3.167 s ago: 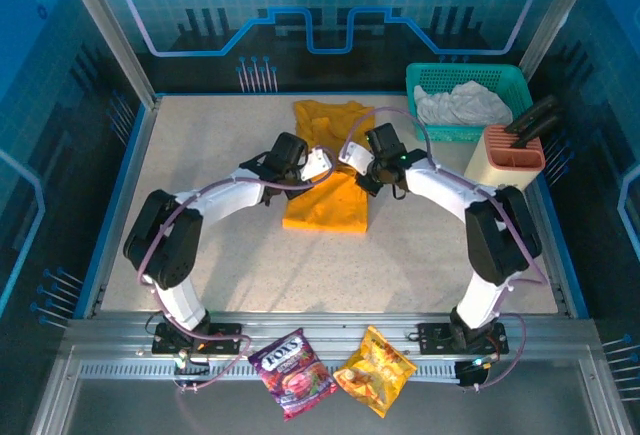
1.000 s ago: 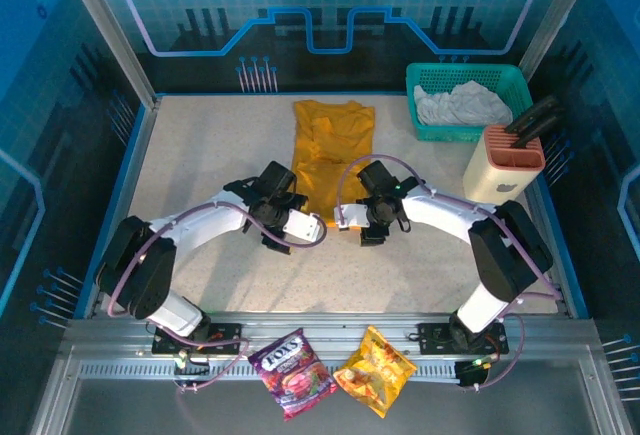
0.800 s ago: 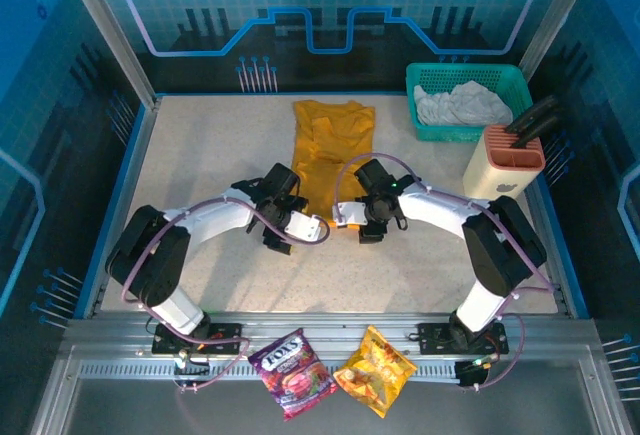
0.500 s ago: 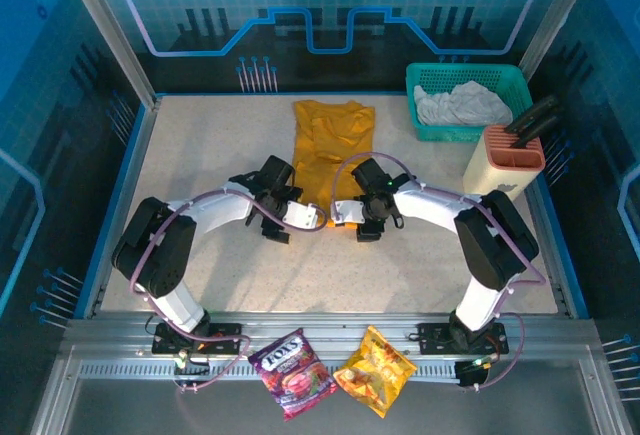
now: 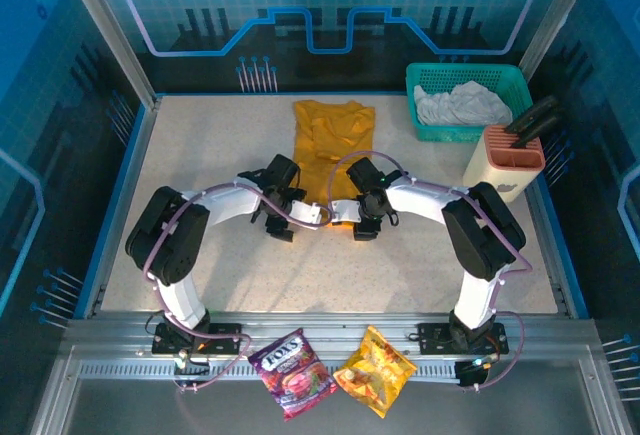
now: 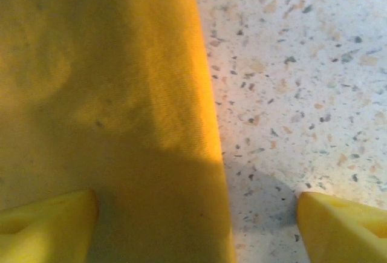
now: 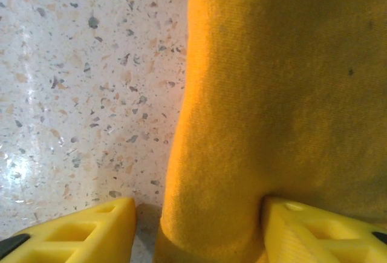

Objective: Fold and stack the t-shirts

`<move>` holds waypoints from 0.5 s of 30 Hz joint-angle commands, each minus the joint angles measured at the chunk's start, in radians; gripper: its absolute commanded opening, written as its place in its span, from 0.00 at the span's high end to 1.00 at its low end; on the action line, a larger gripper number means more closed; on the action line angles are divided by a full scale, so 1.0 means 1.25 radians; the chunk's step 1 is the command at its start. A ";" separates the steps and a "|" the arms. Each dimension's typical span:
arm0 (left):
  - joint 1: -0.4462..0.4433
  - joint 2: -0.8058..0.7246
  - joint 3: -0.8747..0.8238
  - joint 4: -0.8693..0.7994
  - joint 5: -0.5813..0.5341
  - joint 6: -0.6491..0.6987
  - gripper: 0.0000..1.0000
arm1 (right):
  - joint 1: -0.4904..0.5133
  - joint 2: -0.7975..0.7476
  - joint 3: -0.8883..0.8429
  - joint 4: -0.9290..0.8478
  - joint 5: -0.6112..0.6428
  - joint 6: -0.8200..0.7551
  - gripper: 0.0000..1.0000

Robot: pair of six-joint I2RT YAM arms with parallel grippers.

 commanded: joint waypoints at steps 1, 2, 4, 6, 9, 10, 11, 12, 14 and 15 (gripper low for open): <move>-0.004 0.047 0.015 -0.005 0.000 0.021 0.21 | 0.007 0.030 0.012 0.016 -0.002 0.012 0.47; -0.005 0.051 0.015 -0.004 -0.003 0.018 0.23 | 0.007 0.030 0.012 0.016 0.000 0.013 0.49; -0.006 0.053 0.019 -0.018 0.003 0.013 0.27 | 0.007 0.030 0.011 0.018 0.002 0.016 0.53; -0.007 0.049 0.023 -0.033 0.009 0.006 0.37 | 0.006 0.029 0.009 0.022 0.000 0.016 0.61; -0.010 0.036 0.029 -0.056 0.004 0.003 0.60 | 0.005 0.025 0.005 0.024 0.000 0.017 0.75; -0.011 0.029 0.030 -0.062 0.001 0.002 0.70 | 0.004 0.022 0.003 0.023 0.000 0.018 0.80; -0.013 0.020 0.029 -0.064 -0.002 0.003 0.81 | 0.003 0.016 0.000 0.023 0.000 0.018 0.84; -0.014 0.012 0.027 -0.064 -0.004 0.002 0.90 | 0.001 0.011 -0.004 0.024 0.000 0.018 0.88; -0.017 -0.011 0.022 -0.071 -0.010 0.002 1.00 | -0.001 -0.007 -0.013 0.022 -0.001 0.016 1.00; -0.019 -0.023 0.019 -0.074 -0.011 0.001 1.00 | -0.003 -0.015 -0.016 0.020 -0.001 0.015 1.00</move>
